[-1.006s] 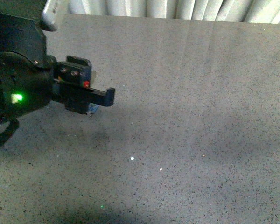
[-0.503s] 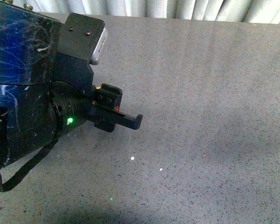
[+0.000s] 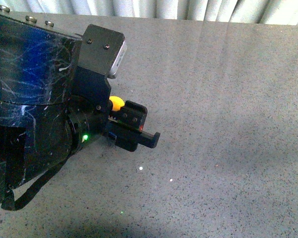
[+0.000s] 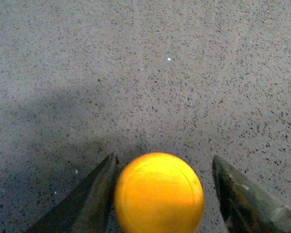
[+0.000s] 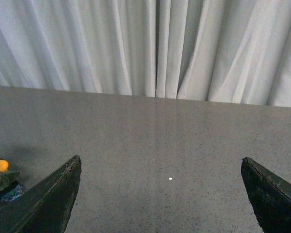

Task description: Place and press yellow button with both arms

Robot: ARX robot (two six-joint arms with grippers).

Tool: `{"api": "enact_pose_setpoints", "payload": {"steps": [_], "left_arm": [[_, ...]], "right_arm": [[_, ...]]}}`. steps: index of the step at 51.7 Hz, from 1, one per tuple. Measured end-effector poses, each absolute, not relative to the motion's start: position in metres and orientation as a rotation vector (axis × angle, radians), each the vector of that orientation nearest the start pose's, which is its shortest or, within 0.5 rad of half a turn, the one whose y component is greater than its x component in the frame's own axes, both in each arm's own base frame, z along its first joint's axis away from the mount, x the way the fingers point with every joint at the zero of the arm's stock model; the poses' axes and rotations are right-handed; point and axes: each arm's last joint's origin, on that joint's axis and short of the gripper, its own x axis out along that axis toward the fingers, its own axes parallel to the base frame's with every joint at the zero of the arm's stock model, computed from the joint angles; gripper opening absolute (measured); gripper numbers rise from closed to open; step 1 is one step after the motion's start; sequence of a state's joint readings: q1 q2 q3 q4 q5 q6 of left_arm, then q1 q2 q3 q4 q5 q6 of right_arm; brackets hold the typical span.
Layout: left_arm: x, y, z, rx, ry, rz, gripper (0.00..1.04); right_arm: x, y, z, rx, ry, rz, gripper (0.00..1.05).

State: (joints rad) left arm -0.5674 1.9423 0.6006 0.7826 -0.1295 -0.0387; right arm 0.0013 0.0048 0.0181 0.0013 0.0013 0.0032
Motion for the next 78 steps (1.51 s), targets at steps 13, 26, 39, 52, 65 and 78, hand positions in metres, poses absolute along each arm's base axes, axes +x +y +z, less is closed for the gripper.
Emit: {"api": "enact_pose_setpoints", "payload": {"steps": [13, 26, 39, 52, 65, 78], "left_arm": [[0.245, -0.148, 0.085, 0.132, 0.537, -0.448, 0.97], [0.229, -0.089, 0.131, -0.019, 0.500, -0.414, 0.96], [0.190, -0.005, 0.162, -0.017, 0.022, -0.015, 0.46], [0.161, -0.001, 0.164, -0.013, 0.010, -0.004, 0.01], [0.144, 0.000, 0.164, -0.009, 0.010, -0.003, 0.01], [0.132, 0.000, 0.168, -0.009, -0.003, -0.003, 0.01]], "right_arm": [[0.097, 0.000, 0.169, 0.003, -0.015, 0.000, 0.96], [0.097, 0.000, 0.169, 0.003, -0.015, 0.000, 0.96], [0.097, 0.000, 0.169, 0.003, -0.015, 0.002, 0.96], [0.107, -0.005, 0.177, 0.203, 0.472, 0.011, 0.96], [0.190, -0.005, 0.222, 0.053, 0.489, 0.080, 0.96], [0.292, 0.072, 0.222, -0.104, 0.639, 0.323, 0.96]]}}
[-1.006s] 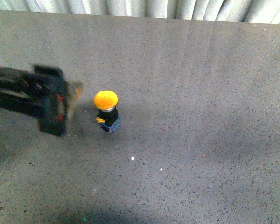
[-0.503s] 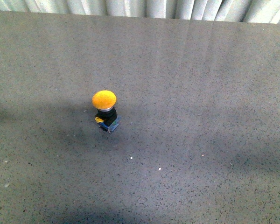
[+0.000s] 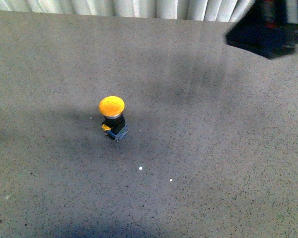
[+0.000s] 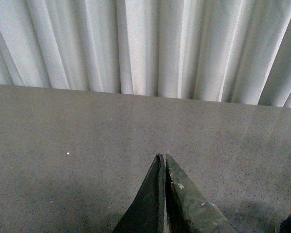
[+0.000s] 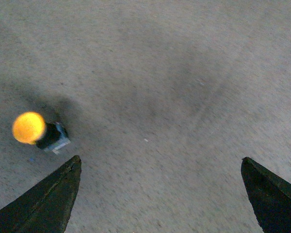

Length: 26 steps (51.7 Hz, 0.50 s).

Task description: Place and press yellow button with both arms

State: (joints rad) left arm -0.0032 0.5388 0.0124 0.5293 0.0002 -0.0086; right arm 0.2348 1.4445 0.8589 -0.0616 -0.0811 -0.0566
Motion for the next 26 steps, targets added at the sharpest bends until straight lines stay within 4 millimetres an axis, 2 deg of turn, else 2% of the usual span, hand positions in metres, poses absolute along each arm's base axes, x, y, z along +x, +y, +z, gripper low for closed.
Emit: {"api": "enact_pose_setpoints", "payload": {"steps": [2, 7, 14, 19, 26], "left_arm": [[0.131, 0.000, 0.168, -0.009, -0.004, -0.004, 0.01], [0.127, 0.000, 0.170, -0.009, -0.009, -0.003, 0.01], [0.123, 0.000, 0.170, -0.009, -0.010, -0.004, 0.01], [0.120, 0.000, 0.171, -0.009, -0.012, -0.003, 0.01], [0.118, 0.000, 0.171, -0.009, -0.012, -0.003, 0.01]], "right_arm": [[0.301, 0.084, 0.222, -0.112, 0.647, 0.346, 0.95], [0.326, 0.127, 0.220, -0.126, 0.673, 0.434, 0.76], [0.340, 0.165, 0.207, -0.122, 0.721, 0.500, 0.53], [0.342, 0.178, 0.197, -0.112, 0.756, 0.516, 0.39], [0.343, 0.187, 0.186, -0.091, 0.793, 0.527, 0.21]]}}
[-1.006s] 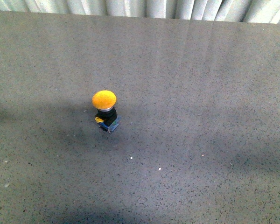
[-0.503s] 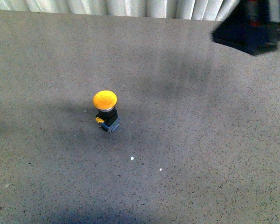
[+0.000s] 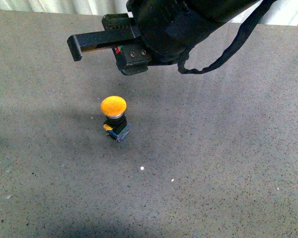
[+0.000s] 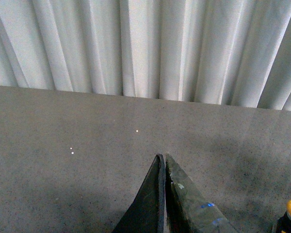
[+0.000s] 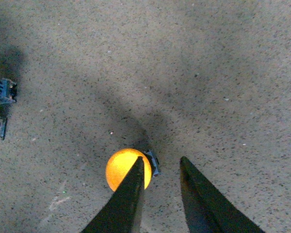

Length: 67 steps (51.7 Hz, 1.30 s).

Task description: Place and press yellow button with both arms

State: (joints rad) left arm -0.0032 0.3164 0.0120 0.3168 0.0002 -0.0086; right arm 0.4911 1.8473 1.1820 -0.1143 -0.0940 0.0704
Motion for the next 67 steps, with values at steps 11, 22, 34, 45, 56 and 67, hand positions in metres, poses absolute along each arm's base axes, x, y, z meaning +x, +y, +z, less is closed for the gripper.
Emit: {"api": "enact_pose_setpoints", "payload": {"steps": [11, 22, 34, 45, 56, 67], "left_arm": [[0.113, 0.000, 0.171, -0.008, -0.014, -0.004, 0.01], [0.110, 0.000, 0.170, -0.008, -0.013, -0.003, 0.01], [0.104, 0.000, 0.167, -0.008, 0.011, -0.004, 0.01], [0.098, 0.000, 0.166, -0.008, 0.006, -0.002, 0.01], [0.098, 0.000, 0.166, -0.008, 0.005, -0.002, 0.01], [0.098, 0.000, 0.166, -0.008, 0.004, -0.002, 0.01]], "right_arm": [[0.343, 0.194, 0.176, -0.066, 0.839, 0.555, 0.01], [0.343, 0.199, 0.170, -0.045, 0.873, 0.578, 0.01], [0.344, 0.204, 0.164, -0.024, 0.901, 0.591, 0.01], [0.342, 0.206, 0.158, -0.026, 0.929, 0.592, 0.01], [0.343, 0.206, 0.150, -0.022, 0.959, 0.575, 0.01], [0.345, 0.203, 0.141, -0.003, 1.016, 0.539, 0.01]]}}
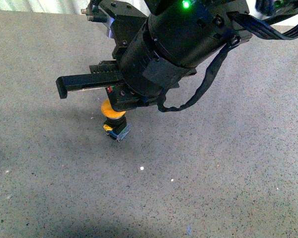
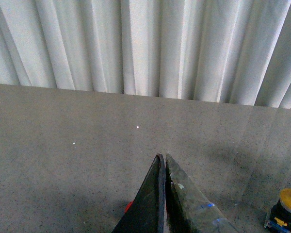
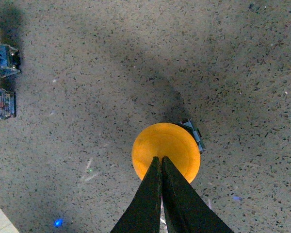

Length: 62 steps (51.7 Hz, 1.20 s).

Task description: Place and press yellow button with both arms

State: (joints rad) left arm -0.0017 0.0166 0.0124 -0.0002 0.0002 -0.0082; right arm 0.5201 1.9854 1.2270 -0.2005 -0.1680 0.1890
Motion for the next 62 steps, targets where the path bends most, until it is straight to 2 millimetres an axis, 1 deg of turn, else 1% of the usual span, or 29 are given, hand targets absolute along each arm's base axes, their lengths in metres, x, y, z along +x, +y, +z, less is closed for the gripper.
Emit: {"api": "enact_pose_setpoints", "payload": {"steps": [5, 10, 21, 25, 28, 33, 35, 36, 38, 40, 42, 45, 46, 47, 49, 51, 54, 57, 62], "left_arm": [[0.098, 0.000, 0.166, -0.008, 0.004, -0.002, 0.01], [0.098, 0.000, 0.166, -0.008, 0.004, -0.002, 0.01], [0.098, 0.000, 0.166, -0.008, 0.004, -0.002, 0.01], [0.098, 0.000, 0.166, -0.008, 0.004, -0.002, 0.01], [0.098, 0.000, 0.166, -0.008, 0.004, -0.002, 0.01], [0.098, 0.000, 0.166, -0.008, 0.004, -0.002, 0.01], [0.098, 0.000, 0.166, -0.008, 0.004, -0.002, 0.01], [0.098, 0.000, 0.166, -0.008, 0.004, -0.002, 0.01], [0.098, 0.000, 0.166, -0.008, 0.004, -0.002, 0.01], [0.098, 0.000, 0.166, -0.008, 0.004, -0.002, 0.01], [0.098, 0.000, 0.166, -0.008, 0.004, -0.002, 0.01], [0.098, 0.000, 0.166, -0.008, 0.004, -0.002, 0.01], [0.098, 0.000, 0.166, -0.008, 0.004, -0.002, 0.01], [0.098, 0.000, 0.166, -0.008, 0.004, -0.002, 0.01], [0.098, 0.000, 0.166, -0.008, 0.004, -0.003, 0.01], [0.098, 0.000, 0.166, -0.008, 0.004, -0.003, 0.01], [0.098, 0.000, 0.166, -0.008, 0.004, -0.002, 0.01], [0.098, 0.000, 0.166, -0.008, 0.004, -0.002, 0.01], [0.098, 0.000, 0.166, -0.008, 0.004, -0.002, 0.01]], "right_arm": [[0.347, 0.202, 0.135, -0.004, 1.039, 0.520, 0.01], [0.347, 0.201, 0.133, 0.000, 1.041, 0.516, 0.01], [0.348, 0.197, 0.135, 0.073, 1.006, 0.515, 0.01], [0.348, 0.189, 0.141, 0.138, 0.976, 0.512, 0.01], [0.346, 0.179, 0.150, 0.182, 0.938, 0.497, 0.01], [0.340, 0.161, 0.178, 0.220, 0.841, 0.486, 0.01], [0.335, 0.152, 0.192, 0.230, 0.792, 0.481, 0.01], [0.333, 0.150, 0.195, 0.230, 0.780, 0.479, 0.01], [0.327, 0.141, 0.209, 0.240, 0.730, 0.477, 0.01], [0.321, 0.134, 0.218, 0.245, 0.699, 0.479, 0.02], [0.314, 0.126, 0.226, 0.249, 0.671, 0.479, 0.06], [0.299, 0.111, 0.236, 0.255, 0.630, 0.484, 0.17], [0.293, 0.106, 0.237, 0.236, 0.597, 0.460, 0.20], [0.289, 0.104, 0.235, 0.206, 0.550, 0.425, 0.18], [0.283, 0.097, 0.236, 0.122, 0.313, 0.268, 0.09], [0.275, 0.088, 0.232, 0.078, 0.182, 0.141, 0.02], [0.264, 0.077, 0.225, 0.050, 0.084, 0.045, 0.01], [0.249, 0.062, 0.219, 0.041, 0.017, 0.005, 0.01], [0.226, 0.047, 0.209, 0.021, 0.001, 0.010, 0.01]]}}
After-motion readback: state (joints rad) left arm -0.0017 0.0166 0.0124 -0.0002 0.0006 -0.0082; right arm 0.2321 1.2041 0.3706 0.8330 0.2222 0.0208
